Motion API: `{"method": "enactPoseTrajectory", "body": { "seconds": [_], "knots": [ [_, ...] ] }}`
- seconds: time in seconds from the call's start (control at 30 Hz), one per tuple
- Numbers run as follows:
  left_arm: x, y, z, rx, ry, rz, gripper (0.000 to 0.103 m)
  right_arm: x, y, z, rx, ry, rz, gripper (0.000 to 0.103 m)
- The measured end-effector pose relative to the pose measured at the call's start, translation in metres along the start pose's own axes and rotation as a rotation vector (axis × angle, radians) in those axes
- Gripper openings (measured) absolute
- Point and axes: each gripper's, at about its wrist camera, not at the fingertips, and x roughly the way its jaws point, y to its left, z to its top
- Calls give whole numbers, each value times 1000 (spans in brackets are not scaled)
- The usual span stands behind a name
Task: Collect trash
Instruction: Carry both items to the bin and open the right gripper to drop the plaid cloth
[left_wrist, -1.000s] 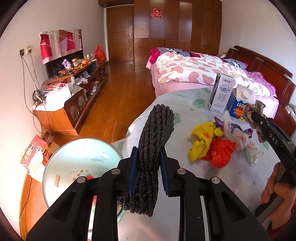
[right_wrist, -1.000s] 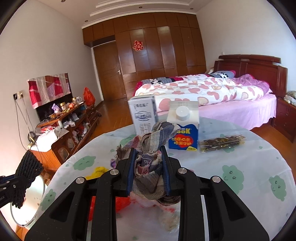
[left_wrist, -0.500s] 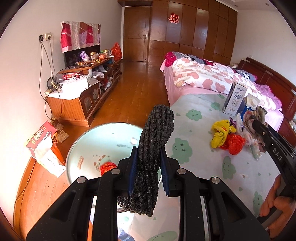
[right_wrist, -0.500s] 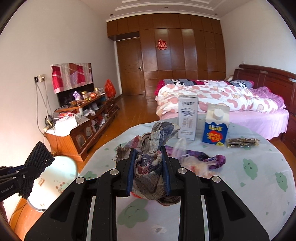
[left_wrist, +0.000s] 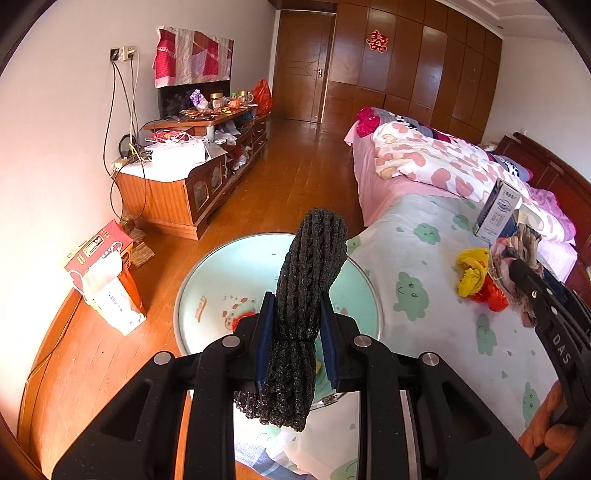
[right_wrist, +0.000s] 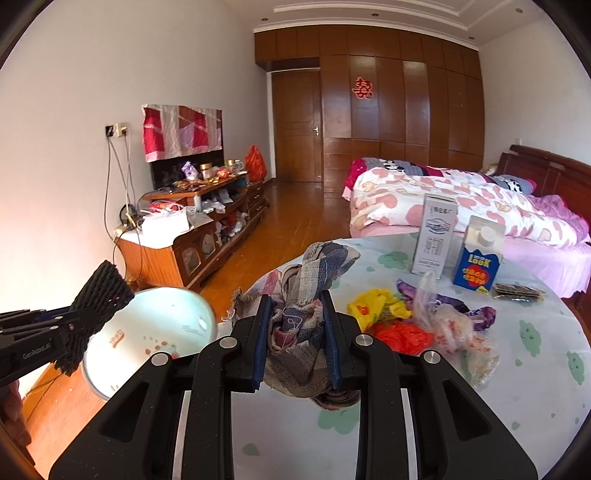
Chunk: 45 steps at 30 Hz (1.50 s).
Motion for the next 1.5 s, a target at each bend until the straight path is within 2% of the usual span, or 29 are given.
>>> {"method": "enactPoseTrajectory", "body": {
  "seconds": [0.33, 0.6, 0.8, 1.2, 1.3, 1.37, 1.5],
  "knots": [
    [8, 20, 13, -19, -12, 50, 24, 9, 43, -4, -79, 36, 60, 27],
    [32, 36, 13, -67, 43, 74, 24, 26, 71, -3, -92, 93, 119, 27],
    [43, 46, 9, -87, 70, 90, 24, 50, 92, -1, -75, 170, 181, 27],
    [56, 55, 4, -99, 107, 108, 24, 94, 118, -7, -62, 302, 229, 28],
    [56, 55, 3, -99, 112, 108, 24, 99, 117, -8, -53, 311, 240, 31],
    [57, 55, 3, -98, 110, 110, 24, 100, 117, -9, -46, 307, 250, 41],
    [57, 54, 3, -98, 110, 109, 24, 95, 115, -12, -50, 280, 246, 42]
  ]
}}
